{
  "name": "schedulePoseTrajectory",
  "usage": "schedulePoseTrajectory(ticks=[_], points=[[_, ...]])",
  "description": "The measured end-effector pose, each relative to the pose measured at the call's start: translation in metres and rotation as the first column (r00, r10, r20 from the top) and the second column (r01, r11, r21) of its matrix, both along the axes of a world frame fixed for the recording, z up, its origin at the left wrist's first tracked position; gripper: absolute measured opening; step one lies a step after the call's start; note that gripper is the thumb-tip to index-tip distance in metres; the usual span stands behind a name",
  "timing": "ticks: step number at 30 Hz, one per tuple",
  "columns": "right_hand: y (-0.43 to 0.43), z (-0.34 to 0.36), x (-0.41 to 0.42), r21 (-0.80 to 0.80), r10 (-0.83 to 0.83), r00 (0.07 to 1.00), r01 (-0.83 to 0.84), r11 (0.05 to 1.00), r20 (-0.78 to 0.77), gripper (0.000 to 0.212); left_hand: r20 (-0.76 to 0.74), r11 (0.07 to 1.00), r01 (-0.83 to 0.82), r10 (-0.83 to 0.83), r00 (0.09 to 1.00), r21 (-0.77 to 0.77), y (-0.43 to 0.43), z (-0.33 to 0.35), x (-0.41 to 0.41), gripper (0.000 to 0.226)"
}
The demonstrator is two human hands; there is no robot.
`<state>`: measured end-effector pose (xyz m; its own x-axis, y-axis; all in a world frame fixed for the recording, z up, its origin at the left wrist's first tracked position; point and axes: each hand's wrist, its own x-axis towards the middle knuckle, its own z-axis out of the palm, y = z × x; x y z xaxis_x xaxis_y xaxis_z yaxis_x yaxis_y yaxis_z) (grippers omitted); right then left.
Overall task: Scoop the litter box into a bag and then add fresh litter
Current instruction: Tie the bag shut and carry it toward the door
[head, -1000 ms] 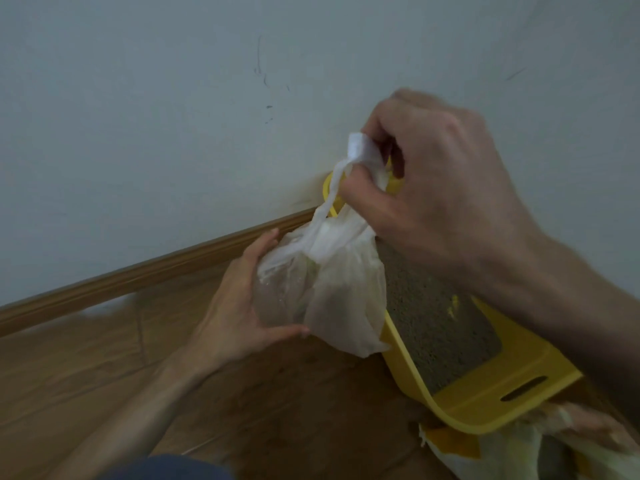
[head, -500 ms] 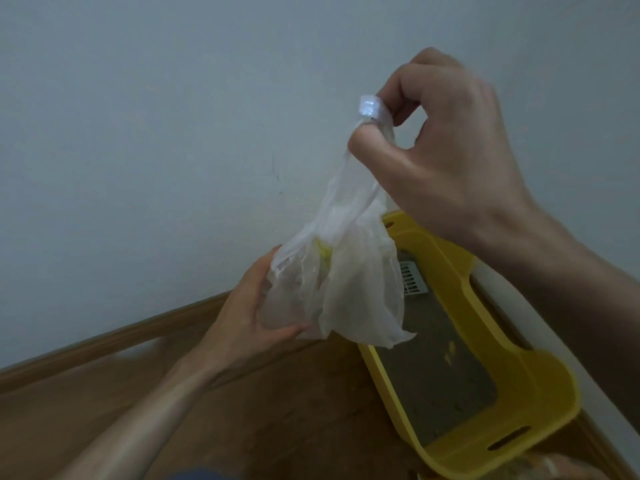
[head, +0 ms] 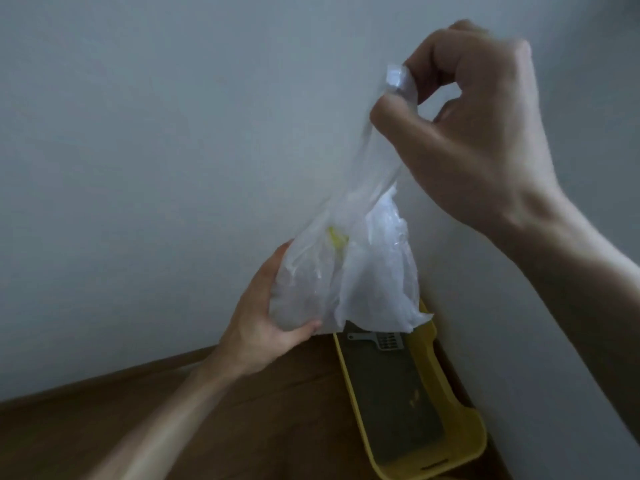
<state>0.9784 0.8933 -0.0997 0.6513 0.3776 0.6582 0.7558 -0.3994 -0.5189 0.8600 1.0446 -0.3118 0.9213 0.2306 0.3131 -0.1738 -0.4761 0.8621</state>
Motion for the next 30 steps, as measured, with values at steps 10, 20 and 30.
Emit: schedulePoseTrajectory(ticks=[10, 20, 30], points=[[0.009, 0.221, -0.033, 0.013, 0.037, 0.996, -0.038, 0.999, 0.077, 0.025, 0.102, 0.992, -0.065, 0.054, 0.993, 0.104, 0.002, 0.206, -0.03, 0.103], [0.013, 0.398, -0.073, -0.01, 0.023, 0.996, -0.022, 1.0, 0.083, 0.026, 0.12, 0.995, -0.043, 0.032, 0.992, 0.088, -0.001, 0.38, -0.078, 0.101], [0.02, 0.492, -0.112, -0.016, 0.105, 0.992, -0.105, 0.994, 0.063, 0.026, 0.118, 0.985, -0.112, 0.097, 0.988, 0.129, 0.008, 0.474, -0.134, 0.102]])
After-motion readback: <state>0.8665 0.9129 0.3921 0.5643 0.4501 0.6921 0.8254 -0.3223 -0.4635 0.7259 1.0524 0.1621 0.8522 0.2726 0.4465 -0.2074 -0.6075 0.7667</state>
